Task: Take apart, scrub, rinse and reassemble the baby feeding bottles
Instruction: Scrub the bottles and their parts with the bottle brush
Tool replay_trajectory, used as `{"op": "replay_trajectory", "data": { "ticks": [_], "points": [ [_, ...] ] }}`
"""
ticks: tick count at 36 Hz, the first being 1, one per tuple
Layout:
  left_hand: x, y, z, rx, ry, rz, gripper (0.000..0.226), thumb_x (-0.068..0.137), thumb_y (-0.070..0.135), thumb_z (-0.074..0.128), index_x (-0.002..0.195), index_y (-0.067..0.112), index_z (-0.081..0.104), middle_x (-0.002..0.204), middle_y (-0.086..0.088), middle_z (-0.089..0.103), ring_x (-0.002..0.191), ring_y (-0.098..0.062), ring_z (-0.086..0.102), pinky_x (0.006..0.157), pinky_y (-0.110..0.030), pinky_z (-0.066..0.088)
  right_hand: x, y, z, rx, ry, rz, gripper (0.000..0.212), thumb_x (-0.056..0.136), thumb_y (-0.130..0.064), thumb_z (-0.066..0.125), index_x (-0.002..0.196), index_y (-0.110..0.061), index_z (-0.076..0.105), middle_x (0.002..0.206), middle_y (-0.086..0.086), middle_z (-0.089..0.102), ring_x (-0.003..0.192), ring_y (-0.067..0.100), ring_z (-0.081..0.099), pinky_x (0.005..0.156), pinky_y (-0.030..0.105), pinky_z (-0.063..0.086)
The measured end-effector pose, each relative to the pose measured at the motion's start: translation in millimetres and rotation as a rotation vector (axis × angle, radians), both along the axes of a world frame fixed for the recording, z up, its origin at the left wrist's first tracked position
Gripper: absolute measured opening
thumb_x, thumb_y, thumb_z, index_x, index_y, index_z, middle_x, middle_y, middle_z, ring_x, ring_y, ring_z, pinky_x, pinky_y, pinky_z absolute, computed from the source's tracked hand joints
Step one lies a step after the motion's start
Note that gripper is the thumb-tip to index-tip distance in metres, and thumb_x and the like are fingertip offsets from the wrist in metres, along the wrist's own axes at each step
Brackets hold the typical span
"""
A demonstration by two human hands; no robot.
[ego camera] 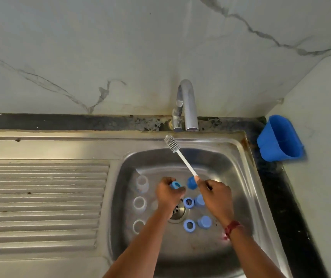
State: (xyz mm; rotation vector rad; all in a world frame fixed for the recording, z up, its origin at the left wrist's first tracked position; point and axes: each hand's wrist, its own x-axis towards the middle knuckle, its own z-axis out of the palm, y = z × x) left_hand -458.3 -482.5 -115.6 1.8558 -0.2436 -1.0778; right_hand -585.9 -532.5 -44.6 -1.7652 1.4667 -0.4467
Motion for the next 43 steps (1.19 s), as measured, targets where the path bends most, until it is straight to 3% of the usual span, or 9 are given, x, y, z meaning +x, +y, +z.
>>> {"op": "replay_trajectory", "data": {
  "ticks": [3,8,10,13,16,21,28,36,43],
  "points": [
    [-0.1,-13.1,-15.7,0.090,-0.136,-0.133,0.034,0.069,0.016,0.084,0.095,0.016,0.061,0.086,-0.004,0.068,0.075,-0.023,0.071,0.070,-0.039,0.061,-1.4,-4.8,-7.9,0.010,-0.012,-0.004,0.059,0.090,-0.053,0.060,0.044,-0.021,0.041,0.042,-0.005,0.035,0.044,0.008,0.032,0.046,0.021,0.032],
    [5.1,-30.3,-34.6,0.298,-0.460,-0.481,0.057,0.085,0.049,0.068,0.135,0.023,0.058,0.121,-0.006,0.069,0.116,-0.025,0.062,0.091,-0.034,0.050,-11.5,-17.6,-12.1,0.032,0.053,0.021,0.055,0.093,-0.053,0.057,0.053,-0.015,0.054,0.047,-0.001,0.050,0.048,0.012,0.043,0.051,0.025,0.035],
    [7.6,-35.6,-42.8,0.339,-0.563,-0.627,0.050,0.092,0.049,0.062,0.134,0.022,0.059,0.124,-0.006,0.066,0.123,-0.026,0.054,0.096,-0.035,0.047,-14.2,-22.4,-8.9,0.057,0.101,0.031,0.058,0.093,-0.056,0.054,0.062,-0.007,0.058,0.056,0.006,0.057,0.053,0.017,0.048,0.049,0.021,0.035],
    [9.4,-41.7,-48.6,0.344,-0.667,-0.738,0.033,0.096,0.039,0.060,0.121,0.019,0.063,0.116,-0.006,0.066,0.119,-0.026,0.051,0.093,-0.037,0.048,-15.8,-27.6,-4.9,0.063,0.105,0.040,0.059,0.094,-0.053,0.054,0.061,-0.005,0.054,0.056,0.009,0.054,0.048,0.011,0.041,0.048,0.018,0.034],
    [9.1,-44.5,-51.5,0.319,-0.709,-0.808,0.034,0.095,0.029,0.063,0.127,0.020,0.058,0.119,-0.007,0.063,0.114,-0.027,0.054,0.095,-0.039,0.049,-15.3,-29.9,-6.2,0.047,0.102,0.027,0.056,0.094,-0.049,0.056,0.055,-0.009,0.048,0.049,0.002,0.045,0.045,0.008,0.036,0.046,0.017,0.033],
    [9.7,-45.9,-58.0,0.288,-0.779,-0.850,0.032,0.089,0.020,0.065,0.118,0.019,0.052,0.115,-0.005,0.063,0.097,-0.025,0.065,0.081,-0.039,0.056,-14.2,-29.7,-14.4,0.070,0.057,0.001,0.056,0.093,-0.050,0.058,0.053,-0.013,0.045,0.047,-0.001,0.042,0.045,0.008,0.036,0.045,0.016,0.033],
    [15.1,-53.6,-62.5,0.282,-0.836,-0.912,0.035,0.092,0.018,0.064,0.125,0.017,0.055,0.122,-0.004,0.062,0.102,-0.025,0.064,0.083,-0.036,0.055,-16.0,-31.8,-21.1,0.079,0.033,-0.005,0.059,0.091,-0.054,0.055,0.060,-0.004,0.055,0.055,0.013,0.053,0.049,0.011,0.041,0.047,0.018,0.033],
    [12.7,-59.8,-56.2,0.308,-0.898,-0.957,0.057,0.085,0.036,0.074,0.133,0.016,0.049,0.135,-0.007,0.045,0.112,-0.028,0.056,0.085,-0.037,0.054,-20.5,-31.2,-16.8,0.053,0.044,-0.006,0.057,0.093,-0.052,0.056,0.057,-0.008,0.050,0.047,0.001,0.044,0.045,0.007,0.039,0.045,0.015,0.033],
    [-8.6,-80.1,-37.1,0.164,-0.952,-1.067,0.043,0.091,0.012,0.062,0.133,0.016,0.055,0.132,-0.007,0.051,0.117,-0.029,0.053,0.087,-0.038,0.054,-21.4,-27.9,-15.1,0.059,0.103,-0.003,0.056,0.092,-0.058,0.052,0.063,-0.011,0.061,0.057,0.008,0.058,0.047,0.007,0.045,0.045,0.017,0.033]
  ]
}}
